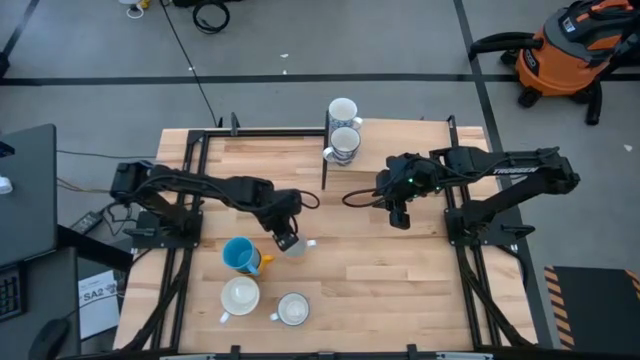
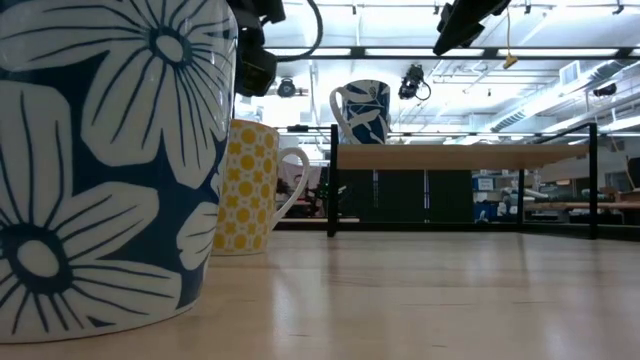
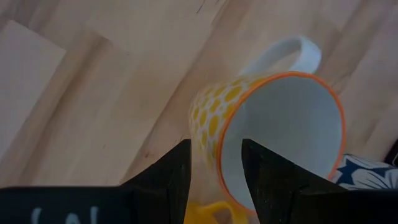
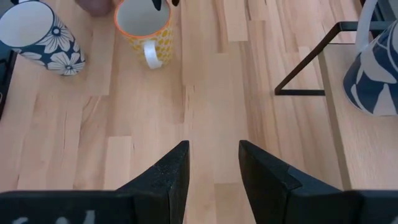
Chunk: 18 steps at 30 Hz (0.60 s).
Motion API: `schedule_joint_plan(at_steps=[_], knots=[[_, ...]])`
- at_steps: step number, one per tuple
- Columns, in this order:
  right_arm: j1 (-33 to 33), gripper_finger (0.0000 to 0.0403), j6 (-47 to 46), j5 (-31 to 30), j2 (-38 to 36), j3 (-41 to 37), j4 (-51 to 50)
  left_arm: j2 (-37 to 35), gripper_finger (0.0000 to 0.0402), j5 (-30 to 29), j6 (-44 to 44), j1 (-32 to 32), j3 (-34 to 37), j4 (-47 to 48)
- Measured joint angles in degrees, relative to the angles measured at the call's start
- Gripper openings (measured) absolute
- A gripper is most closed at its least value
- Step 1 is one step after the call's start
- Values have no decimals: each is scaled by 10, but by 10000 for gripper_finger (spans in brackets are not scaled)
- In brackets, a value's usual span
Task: Place coffee mugs
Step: Put the yellow pattern mug on the shelf
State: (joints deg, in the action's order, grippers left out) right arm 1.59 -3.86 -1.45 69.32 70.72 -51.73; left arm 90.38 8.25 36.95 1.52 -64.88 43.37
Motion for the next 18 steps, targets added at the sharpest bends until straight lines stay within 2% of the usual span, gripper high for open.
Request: schedule_joint_plan(at_steps=[7, 18], knots=[[0, 144, 0, 0, 0, 0, 5, 19, 136, 0, -2, 0, 0, -3], [-6, 144, 17, 0, 0, 0, 34, 24, 24, -29, -103, -2, 1, -46]])
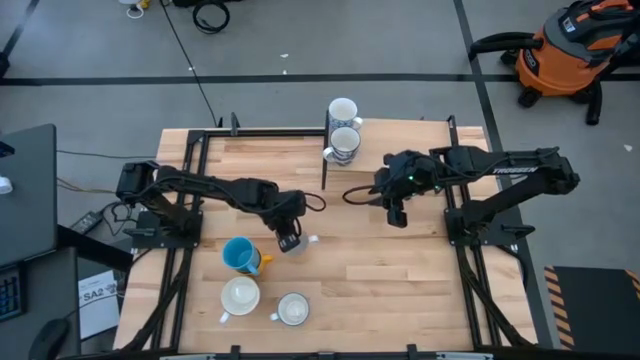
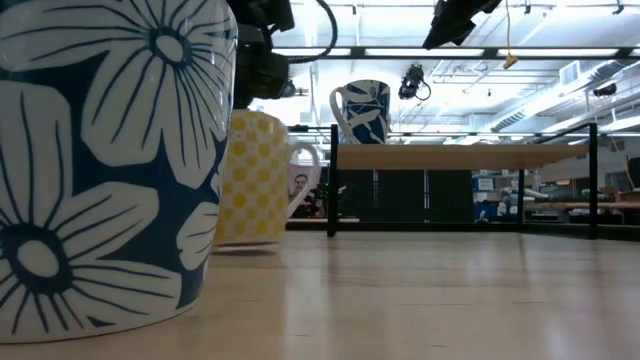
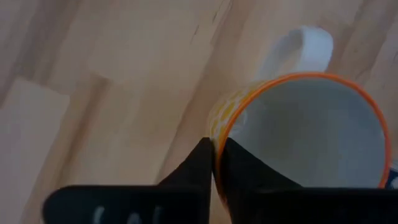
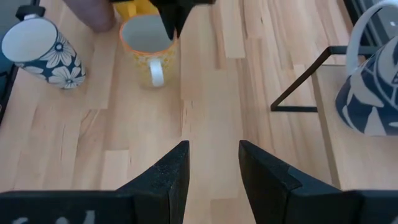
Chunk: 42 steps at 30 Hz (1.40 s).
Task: Place coffee mugs
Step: Put the yellow pattern mug on the shelf
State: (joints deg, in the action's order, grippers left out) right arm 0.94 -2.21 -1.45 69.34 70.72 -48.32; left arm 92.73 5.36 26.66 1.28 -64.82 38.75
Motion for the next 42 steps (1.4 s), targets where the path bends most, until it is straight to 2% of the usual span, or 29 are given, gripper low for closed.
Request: schedule_joint_plan(at_steps=[8, 13, 18, 21, 29, 42], knots=[[-15, 144, 1, 0, 0, 0, 7, 0, 26, -28, -144, 0, 0, -49], [-23, 144, 1, 0, 0, 0, 9, 0, 31, -53, -268, -8, 0, -99], [-26, 144, -2, 0, 0, 0, 22, 0, 27, -54, -395, -25, 0, -113], [-26, 144, -1, 0, 0, 0, 29, 0, 27, -53, -436, -37, 0, -111], [-26, 144, -6, 0, 0, 0, 37, 0, 28, -54, -445, -60, 0, -99], [-26, 144, -6, 0, 0, 0, 37, -2, 30, -52, -443, -55, -1, -63]])
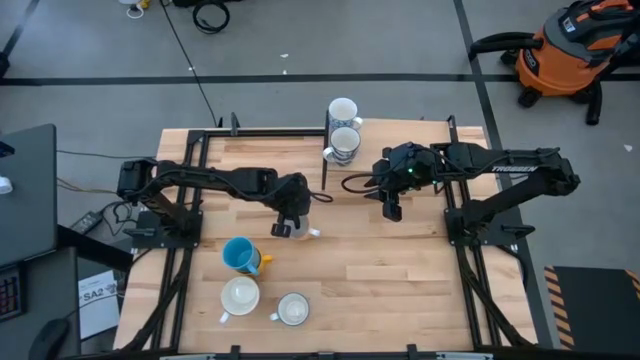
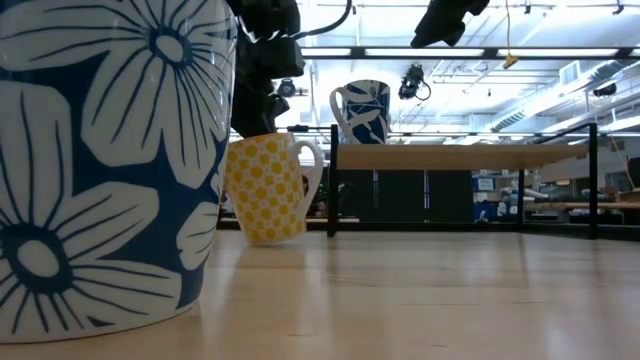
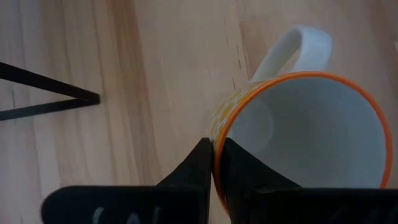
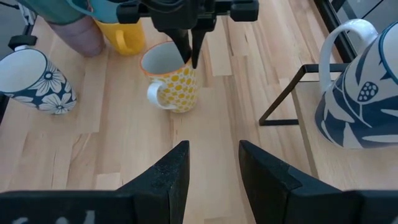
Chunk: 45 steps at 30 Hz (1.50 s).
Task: Place coffee mugs
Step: Put the yellow pattern mug on the shelf
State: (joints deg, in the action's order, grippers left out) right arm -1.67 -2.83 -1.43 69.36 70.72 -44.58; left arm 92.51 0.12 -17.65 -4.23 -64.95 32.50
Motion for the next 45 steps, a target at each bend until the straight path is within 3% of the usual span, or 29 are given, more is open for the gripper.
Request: schedule_joint_plan(at_steps=[27, 36, 45], knots=[[0, 144, 0, 0, 0, 0, 0, 1, 117, -1, -1, 1, 1, -30], [0, 144, -35, 0, 0, 0, 0, -5, 153, -19, 5, 1, 0, -84], [1, 144, -82, -2, 1, 0, 96, -45, 150, -20, 5, 4, -88, 65]])
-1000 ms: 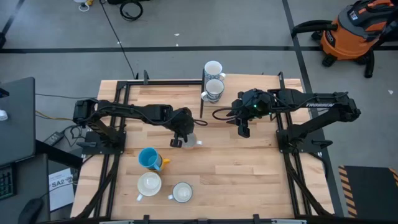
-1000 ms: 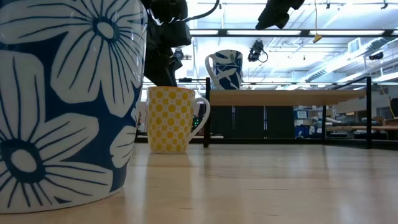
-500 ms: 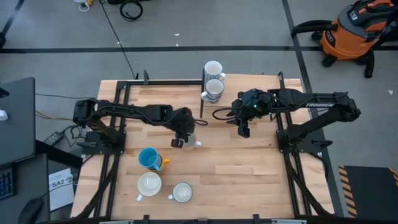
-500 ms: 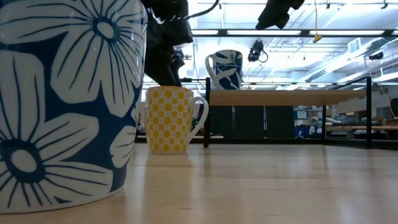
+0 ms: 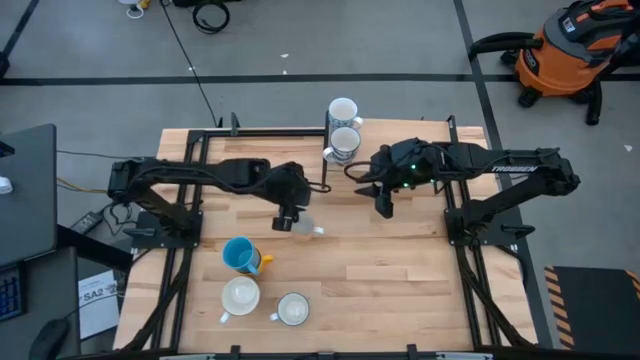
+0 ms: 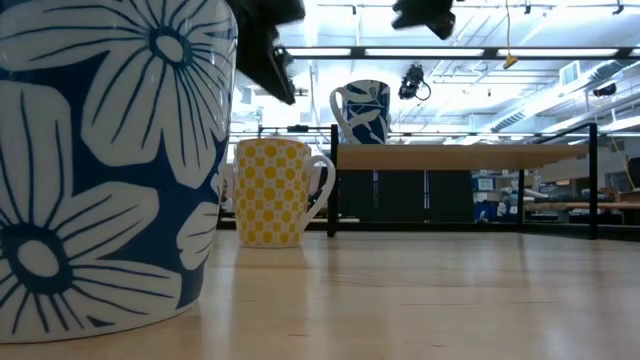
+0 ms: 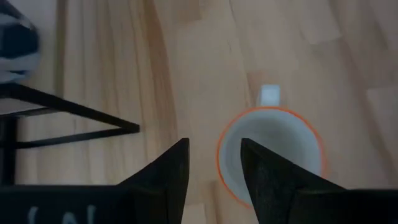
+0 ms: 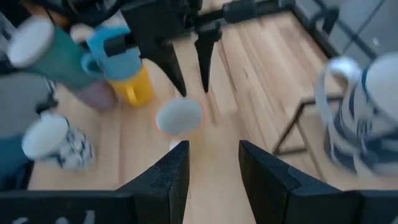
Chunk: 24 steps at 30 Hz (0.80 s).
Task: Place coffee mugs
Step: Put the yellow pattern mug on the shelf
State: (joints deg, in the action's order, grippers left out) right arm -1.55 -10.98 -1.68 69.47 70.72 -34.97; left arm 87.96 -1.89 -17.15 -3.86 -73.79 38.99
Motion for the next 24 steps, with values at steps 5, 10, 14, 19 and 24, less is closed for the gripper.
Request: schedule_joint_plan(at_steps=[5, 10, 14, 19, 24], knots=[[3, 144, 0, 0, 28, 24, 52, -69, 149, 0, 22, -7, -4, 93], [10, 144, 1, 0, 95, 89, 40, -169, 149, -4, 85, -15, 31, 138], [11, 144, 2, -1, 159, 157, 10, -249, 149, -4, 129, -14, 93, 134], [13, 144, 7, -2, 237, 231, -29, -324, 149, -5, 179, -7, 167, 127], [23, 144, 22, -3, 296, 269, -34, -370, 149, -5, 192, 0, 229, 119]])
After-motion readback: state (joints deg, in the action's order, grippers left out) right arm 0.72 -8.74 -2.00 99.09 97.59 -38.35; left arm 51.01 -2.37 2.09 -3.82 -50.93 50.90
